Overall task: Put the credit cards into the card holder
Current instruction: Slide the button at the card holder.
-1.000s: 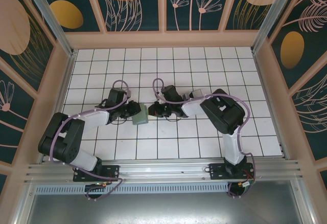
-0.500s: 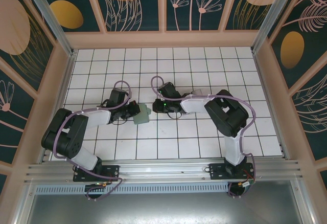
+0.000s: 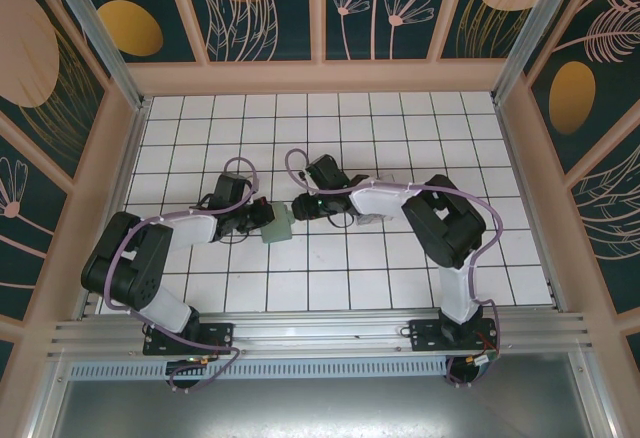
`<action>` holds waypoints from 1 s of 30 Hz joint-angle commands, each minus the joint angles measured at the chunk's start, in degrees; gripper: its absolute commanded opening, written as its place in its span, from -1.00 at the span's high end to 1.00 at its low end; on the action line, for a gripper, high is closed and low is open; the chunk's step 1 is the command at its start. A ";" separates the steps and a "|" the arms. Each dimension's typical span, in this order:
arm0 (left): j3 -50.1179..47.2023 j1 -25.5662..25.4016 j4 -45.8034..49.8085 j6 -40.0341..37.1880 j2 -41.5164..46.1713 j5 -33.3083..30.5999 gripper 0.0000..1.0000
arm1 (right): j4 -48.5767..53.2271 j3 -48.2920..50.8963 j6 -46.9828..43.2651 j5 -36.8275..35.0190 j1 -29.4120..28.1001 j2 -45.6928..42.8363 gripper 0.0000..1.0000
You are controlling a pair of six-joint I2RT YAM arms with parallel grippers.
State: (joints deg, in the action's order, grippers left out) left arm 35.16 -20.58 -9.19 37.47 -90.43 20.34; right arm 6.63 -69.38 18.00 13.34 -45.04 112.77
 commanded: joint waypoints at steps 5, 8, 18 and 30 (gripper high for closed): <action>-1.56 -0.01 0.62 -1.61 -3.28 3.32 0.98 | -0.80 1.19 -20.88 -0.52 0.77 -0.06 0.12; -2.06 -0.03 -0.43 -1.40 -3.35 4.06 0.97 | -4.34 3.25 -31.60 1.64 0.18 -1.59 0.09; -1.10 0.01 1.66 -4.69 -4.23 5.29 0.98 | -6.62 3.95 -49.49 6.84 0.05 -0.17 0.07; -0.89 -0.05 1.24 -5.13 -4.31 6.22 0.98 | -7.43 0.55 -52.03 7.39 -0.58 5.13 0.17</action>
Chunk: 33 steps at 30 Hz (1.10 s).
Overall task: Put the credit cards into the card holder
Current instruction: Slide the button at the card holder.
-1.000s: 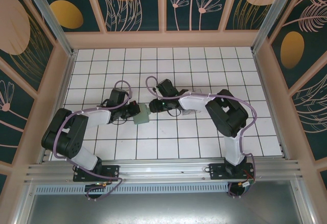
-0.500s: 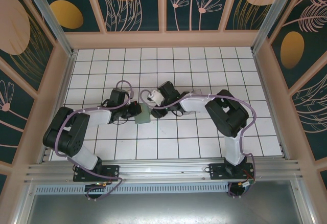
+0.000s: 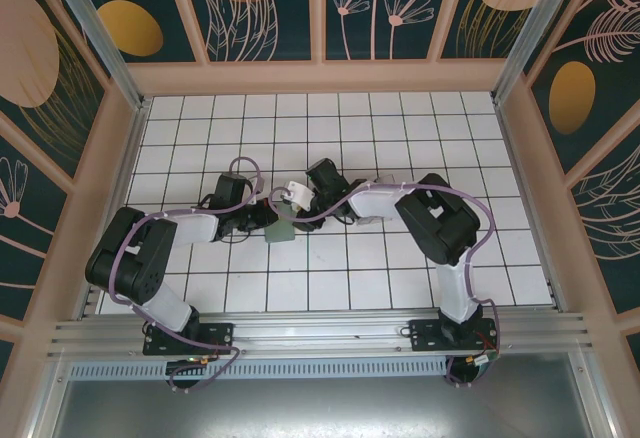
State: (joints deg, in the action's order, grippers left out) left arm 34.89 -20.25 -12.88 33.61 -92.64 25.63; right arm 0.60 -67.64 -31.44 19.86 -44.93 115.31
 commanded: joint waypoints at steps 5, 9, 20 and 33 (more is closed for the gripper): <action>-0.67 -0.33 5.23 -1.58 -2.52 0.56 0.97 | -7.18 2.76 -0.69 -1.08 -0.29 0.31 0.63; -1.61 -0.32 5.54 -1.59 -1.77 -1.34 0.96 | -20.16 11.17 5.30 -4.19 0.51 -4.91 0.77; -0.55 -0.33 8.62 -2.91 -1.68 -5.12 0.92 | -33.76 22.49 14.32 4.04 1.90 -10.63 0.22; -1.40 -0.33 0.88 5.61 -1.87 4.98 0.80 | -12.48 10.28 54.26 -8.96 -0.55 -12.96 0.21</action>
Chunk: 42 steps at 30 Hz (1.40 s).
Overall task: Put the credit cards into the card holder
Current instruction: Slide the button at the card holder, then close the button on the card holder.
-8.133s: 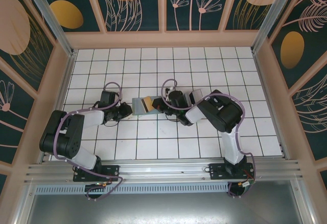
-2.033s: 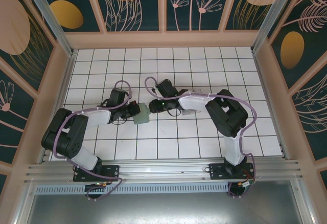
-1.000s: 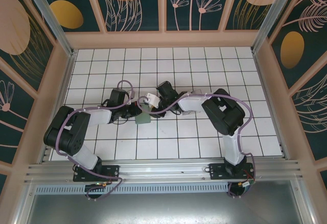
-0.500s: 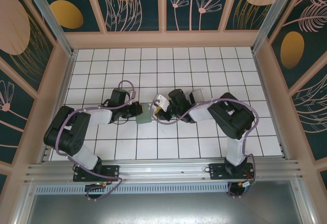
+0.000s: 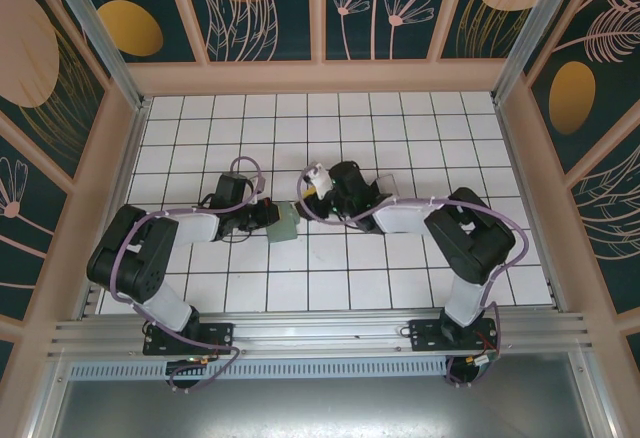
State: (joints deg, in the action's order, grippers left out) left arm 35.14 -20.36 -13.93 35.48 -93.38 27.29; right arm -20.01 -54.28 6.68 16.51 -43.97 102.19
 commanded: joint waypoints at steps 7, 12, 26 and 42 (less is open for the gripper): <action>-1.31 1.17 6.39 7.43 7.19 -0.16 0.56 | 31.35 -15.82 31.50 -19.26 -8.83 3.83 0.25; -2.94 4.79 10.07 6.94 12.47 -2.94 0.52 | 41.02 -24.53 32.94 -25.58 -12.02 9.18 0.18; -8.14 9.16 10.36 5.99 18.15 -6.61 0.02 | 46.51 -33.24 34.05 -35.63 -15.10 17.22 0.10; -10.18 9.10 7.44 6.19 16.57 -4.64 0.18 | 45.32 -31.15 35.51 -37.23 -15.19 16.38 0.54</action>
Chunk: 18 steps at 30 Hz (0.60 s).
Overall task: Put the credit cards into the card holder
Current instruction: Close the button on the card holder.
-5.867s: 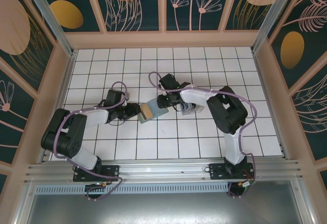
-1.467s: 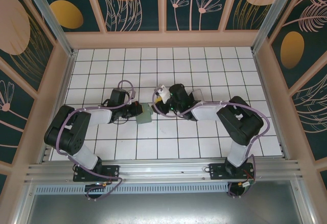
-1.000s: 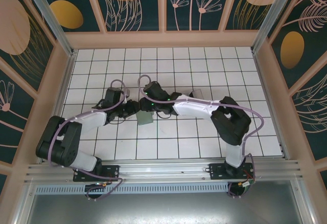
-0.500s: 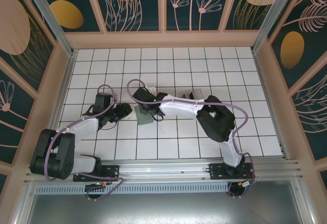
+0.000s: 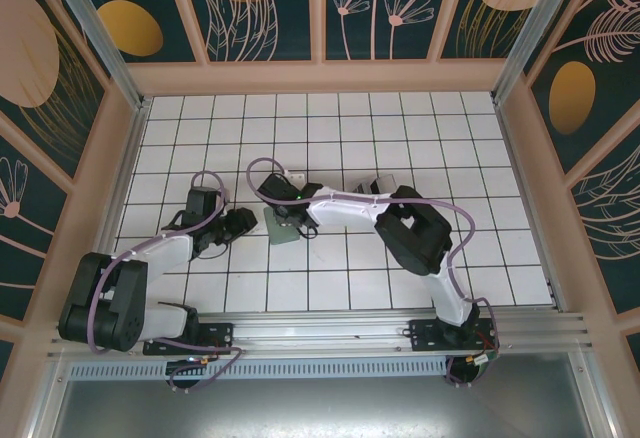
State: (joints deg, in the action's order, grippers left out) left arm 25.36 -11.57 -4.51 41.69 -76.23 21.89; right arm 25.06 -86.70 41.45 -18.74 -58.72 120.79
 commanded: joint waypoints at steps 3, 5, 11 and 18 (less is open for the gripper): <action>-0.67 0.32 -2.52 -0.15 -0.73 0.57 0.20 | -0.26 1.86 0.18 -2.43 -0.49 -3.32 0.68; -0.10 0.38 -1.83 -0.48 -1.06 0.50 0.22 | -0.13 2.04 0.00 -2.50 -0.43 -3.98 0.78; -0.34 0.34 -1.99 -0.63 -0.85 1.47 0.28 | -1.42 4.21 -0.39 -2.06 -0.57 -6.88 0.80; -2.07 0.31 -5.33 -0.30 -0.59 6.10 0.52 | -4.65 7.64 -1.20 -0.33 -0.28 -8.31 0.69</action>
State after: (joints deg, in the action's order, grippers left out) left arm 23.94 -11.57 -7.73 41.67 -76.77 25.43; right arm 22.20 -80.68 40.84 -19.66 -58.72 114.61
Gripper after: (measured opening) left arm 0.246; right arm 0.153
